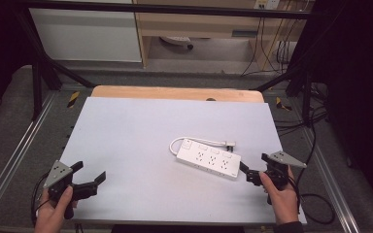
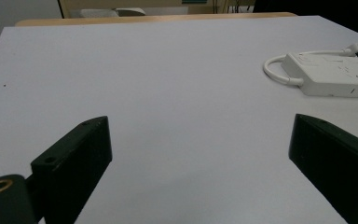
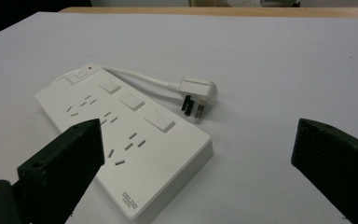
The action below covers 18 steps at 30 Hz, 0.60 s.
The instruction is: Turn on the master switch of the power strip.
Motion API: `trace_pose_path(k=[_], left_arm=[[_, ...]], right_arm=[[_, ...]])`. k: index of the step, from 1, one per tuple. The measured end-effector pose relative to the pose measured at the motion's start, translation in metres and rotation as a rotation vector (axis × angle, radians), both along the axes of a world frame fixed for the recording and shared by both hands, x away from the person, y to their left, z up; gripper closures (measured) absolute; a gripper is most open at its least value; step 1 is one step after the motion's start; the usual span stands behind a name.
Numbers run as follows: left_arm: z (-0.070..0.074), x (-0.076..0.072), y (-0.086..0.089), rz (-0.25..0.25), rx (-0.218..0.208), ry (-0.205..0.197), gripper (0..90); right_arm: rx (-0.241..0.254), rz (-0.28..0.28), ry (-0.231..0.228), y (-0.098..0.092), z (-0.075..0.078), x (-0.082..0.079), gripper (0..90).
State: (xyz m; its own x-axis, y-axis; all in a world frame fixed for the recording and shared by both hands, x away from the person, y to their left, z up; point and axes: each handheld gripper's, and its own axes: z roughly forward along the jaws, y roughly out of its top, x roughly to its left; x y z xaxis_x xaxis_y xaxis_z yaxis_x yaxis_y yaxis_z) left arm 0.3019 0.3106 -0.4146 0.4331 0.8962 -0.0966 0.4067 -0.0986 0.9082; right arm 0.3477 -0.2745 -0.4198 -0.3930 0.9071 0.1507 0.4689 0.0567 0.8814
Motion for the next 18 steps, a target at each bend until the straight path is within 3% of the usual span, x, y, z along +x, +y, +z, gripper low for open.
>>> trace_pose_path(k=[5,10,18], left_arm=[[0.0,0.0,-0.001,-0.002,0.004,0.001,5.8],[0.0,0.0,-0.001,0.001,0.006,0.004,5.8],[-0.001,0.0,-0.001,0.0,0.005,0.005,5.8]], right_arm=[[0.008,0.005,-0.015,0.004,0.006,0.004,2.9],[0.009,-0.002,-0.059,0.008,0.015,0.008,3.1],[0.018,0.0,-0.073,0.007,0.022,0.012,2.4]])
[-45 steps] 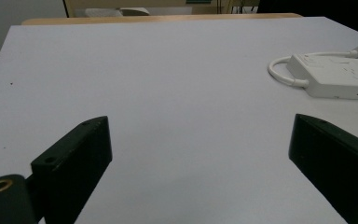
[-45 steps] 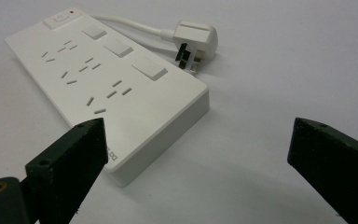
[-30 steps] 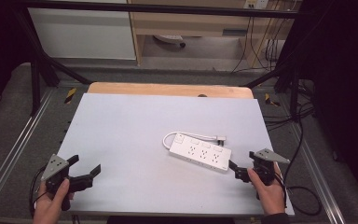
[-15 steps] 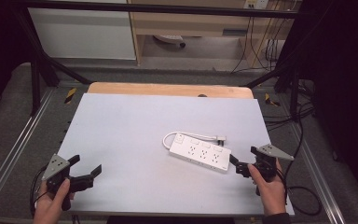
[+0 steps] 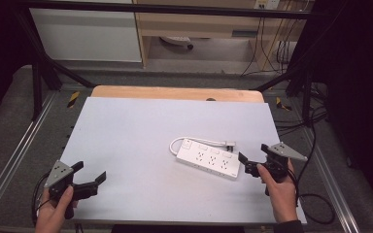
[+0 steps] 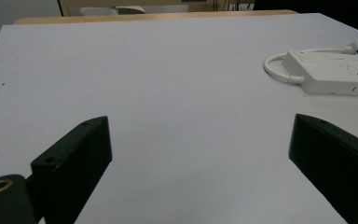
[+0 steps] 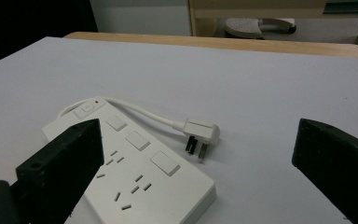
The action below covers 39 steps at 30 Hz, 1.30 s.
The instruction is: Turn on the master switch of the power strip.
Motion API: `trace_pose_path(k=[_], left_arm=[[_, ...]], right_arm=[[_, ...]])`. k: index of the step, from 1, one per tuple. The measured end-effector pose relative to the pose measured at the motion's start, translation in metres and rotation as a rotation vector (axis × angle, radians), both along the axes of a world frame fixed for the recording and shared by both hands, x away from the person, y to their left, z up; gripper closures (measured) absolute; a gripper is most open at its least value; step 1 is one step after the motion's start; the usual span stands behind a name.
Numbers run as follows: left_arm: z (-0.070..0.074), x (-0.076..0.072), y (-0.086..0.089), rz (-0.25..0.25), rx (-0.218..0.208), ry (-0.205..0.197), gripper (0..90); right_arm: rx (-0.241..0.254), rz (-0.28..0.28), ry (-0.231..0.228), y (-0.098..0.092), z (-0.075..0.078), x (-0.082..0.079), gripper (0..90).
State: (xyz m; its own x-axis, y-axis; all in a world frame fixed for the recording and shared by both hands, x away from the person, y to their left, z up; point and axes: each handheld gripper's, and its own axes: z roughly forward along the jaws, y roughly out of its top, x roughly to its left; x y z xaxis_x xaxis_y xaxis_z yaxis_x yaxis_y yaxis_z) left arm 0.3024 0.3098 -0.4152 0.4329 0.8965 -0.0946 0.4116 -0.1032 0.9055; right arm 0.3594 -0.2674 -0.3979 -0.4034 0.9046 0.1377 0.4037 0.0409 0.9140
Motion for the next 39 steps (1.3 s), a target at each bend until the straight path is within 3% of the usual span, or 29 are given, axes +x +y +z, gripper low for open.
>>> trace_pose_path(k=[14,39], left_arm=[[0.0,0.0,0.0,-0.002,0.004,0.002,5.8],[0.0,0.001,-0.001,-0.003,0.003,0.006,5.9]], right_arm=[[0.025,0.01,-0.006,0.005,0.008,0.006,2.6],[0.003,0.054,0.008,0.031,0.018,0.026,3.3]])
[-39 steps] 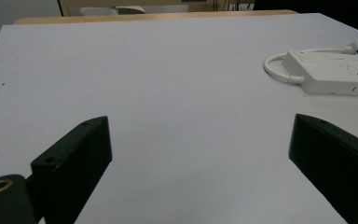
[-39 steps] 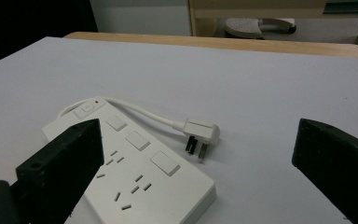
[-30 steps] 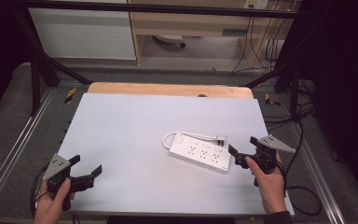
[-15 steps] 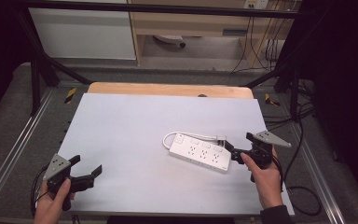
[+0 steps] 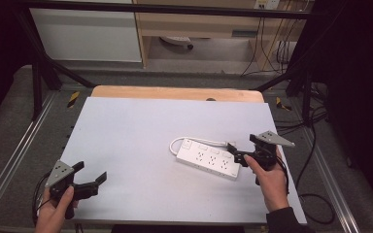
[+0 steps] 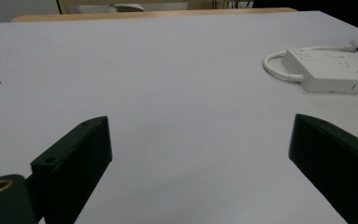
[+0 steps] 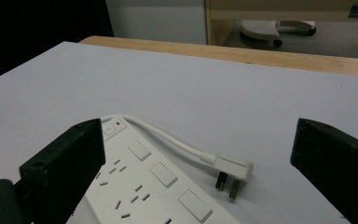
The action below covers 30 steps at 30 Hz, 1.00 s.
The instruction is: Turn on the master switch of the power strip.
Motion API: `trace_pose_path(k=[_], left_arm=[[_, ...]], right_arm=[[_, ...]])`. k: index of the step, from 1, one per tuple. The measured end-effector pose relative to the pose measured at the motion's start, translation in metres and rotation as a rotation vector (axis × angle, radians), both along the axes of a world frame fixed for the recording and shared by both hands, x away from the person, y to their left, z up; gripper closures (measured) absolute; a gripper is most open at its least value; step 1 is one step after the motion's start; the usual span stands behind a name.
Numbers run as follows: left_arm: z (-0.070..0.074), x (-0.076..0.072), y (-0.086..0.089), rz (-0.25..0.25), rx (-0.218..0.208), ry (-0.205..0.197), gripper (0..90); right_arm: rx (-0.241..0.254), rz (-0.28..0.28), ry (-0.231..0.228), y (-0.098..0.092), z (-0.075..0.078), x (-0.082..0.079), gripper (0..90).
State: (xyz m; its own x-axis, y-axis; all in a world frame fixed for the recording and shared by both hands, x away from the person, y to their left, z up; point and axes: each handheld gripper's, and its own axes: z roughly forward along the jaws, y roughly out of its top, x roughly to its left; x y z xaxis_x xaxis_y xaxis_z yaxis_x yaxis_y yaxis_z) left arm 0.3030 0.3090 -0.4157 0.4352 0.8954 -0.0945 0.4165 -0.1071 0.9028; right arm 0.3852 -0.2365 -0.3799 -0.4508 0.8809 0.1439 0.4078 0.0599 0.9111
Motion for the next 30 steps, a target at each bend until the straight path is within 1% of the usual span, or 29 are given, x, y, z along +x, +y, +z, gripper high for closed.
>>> trace_pose_path(k=[4,16,25,30], left_arm=[[0.0,0.0,0.0,0.001,-0.003,0.0,5.8],[0.001,-0.001,0.001,0.0,0.0,-0.005,5.8],[0.001,-0.001,0.001,0.002,-0.005,-0.007,5.8],[0.001,-0.001,0.001,0.002,-0.004,-0.006,5.8]], right_arm=[[0.003,0.006,0.005,0.005,0.0,0.003,3.2],[-0.01,0.014,-0.011,0.02,0.002,0.009,3.6],[-0.019,0.014,-0.019,0.027,0.003,0.012,2.5],[-0.021,0.025,-0.029,0.031,0.003,0.013,2.5]])
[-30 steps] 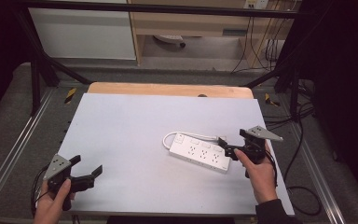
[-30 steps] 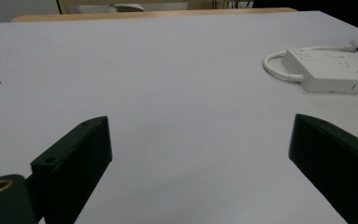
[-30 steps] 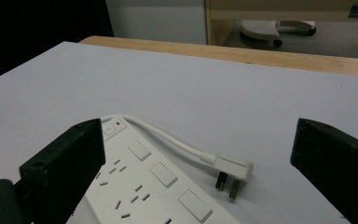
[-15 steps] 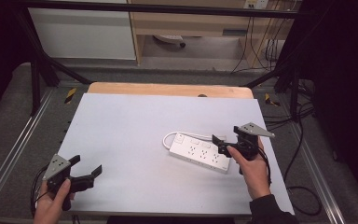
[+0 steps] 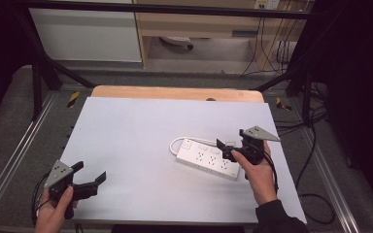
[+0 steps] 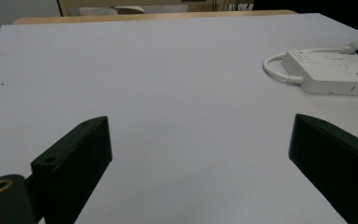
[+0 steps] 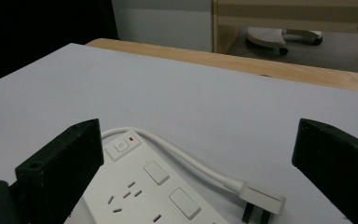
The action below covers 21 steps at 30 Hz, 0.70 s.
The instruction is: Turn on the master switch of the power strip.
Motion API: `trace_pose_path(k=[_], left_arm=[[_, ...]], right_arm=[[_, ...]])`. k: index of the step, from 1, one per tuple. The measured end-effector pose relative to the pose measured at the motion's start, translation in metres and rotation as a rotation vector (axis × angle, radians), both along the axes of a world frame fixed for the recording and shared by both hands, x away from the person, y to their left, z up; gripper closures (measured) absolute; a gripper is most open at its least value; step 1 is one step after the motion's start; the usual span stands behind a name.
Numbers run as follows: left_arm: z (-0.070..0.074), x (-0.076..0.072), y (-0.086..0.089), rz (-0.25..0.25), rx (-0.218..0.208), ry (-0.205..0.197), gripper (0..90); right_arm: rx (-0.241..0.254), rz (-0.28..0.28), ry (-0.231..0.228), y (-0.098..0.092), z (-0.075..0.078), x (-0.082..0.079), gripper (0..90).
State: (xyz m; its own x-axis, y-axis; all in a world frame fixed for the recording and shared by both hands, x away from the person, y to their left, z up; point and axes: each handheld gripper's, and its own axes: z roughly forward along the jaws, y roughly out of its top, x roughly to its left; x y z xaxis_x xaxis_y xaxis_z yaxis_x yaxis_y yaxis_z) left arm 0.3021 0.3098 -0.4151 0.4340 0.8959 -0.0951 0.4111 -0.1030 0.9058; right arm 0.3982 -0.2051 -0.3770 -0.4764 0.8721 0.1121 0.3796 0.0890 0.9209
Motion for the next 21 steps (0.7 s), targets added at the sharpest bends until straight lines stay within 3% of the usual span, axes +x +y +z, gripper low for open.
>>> trace_pose_path(k=[21], left_arm=[[0.0,0.0,0.001,-0.003,-0.001,-0.002,5.8]], right_arm=[[-0.005,0.032,0.023,0.027,-0.007,0.015,4.3]])
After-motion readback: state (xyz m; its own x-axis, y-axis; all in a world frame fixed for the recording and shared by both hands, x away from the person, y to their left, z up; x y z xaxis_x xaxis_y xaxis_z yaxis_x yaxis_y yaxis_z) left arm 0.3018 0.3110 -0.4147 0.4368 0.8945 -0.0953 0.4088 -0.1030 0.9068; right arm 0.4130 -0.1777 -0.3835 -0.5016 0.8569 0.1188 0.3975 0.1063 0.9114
